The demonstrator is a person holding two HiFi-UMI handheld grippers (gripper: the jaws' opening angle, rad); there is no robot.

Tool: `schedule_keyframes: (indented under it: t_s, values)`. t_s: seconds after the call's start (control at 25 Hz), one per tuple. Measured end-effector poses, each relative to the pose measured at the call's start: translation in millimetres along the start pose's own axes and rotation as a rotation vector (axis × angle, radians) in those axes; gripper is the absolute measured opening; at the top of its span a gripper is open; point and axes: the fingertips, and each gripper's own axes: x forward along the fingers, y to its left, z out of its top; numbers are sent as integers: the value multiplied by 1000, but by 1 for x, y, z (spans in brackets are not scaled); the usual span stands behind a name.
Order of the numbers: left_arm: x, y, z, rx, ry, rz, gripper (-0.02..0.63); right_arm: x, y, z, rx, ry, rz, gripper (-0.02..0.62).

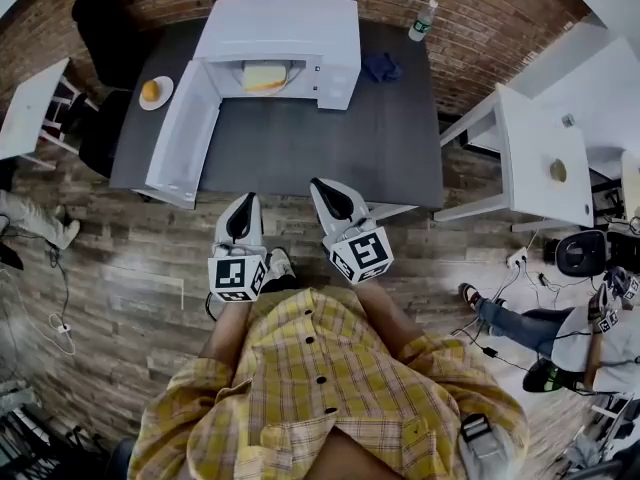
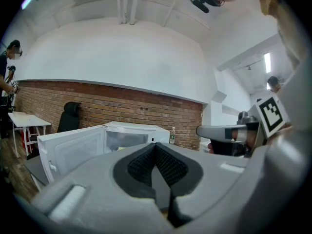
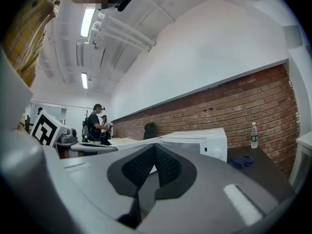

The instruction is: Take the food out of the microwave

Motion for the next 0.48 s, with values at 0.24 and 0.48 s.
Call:
schedule_keyframes:
  t_s: [0.24,0.48]
  values:
    - [25,30,8,-16,-3,-61,0,35,-4,4,-5,7,-55,3]
    - [46,50,11,-36,-7,-112,0,59,-12,6,-15,23,-108,3]
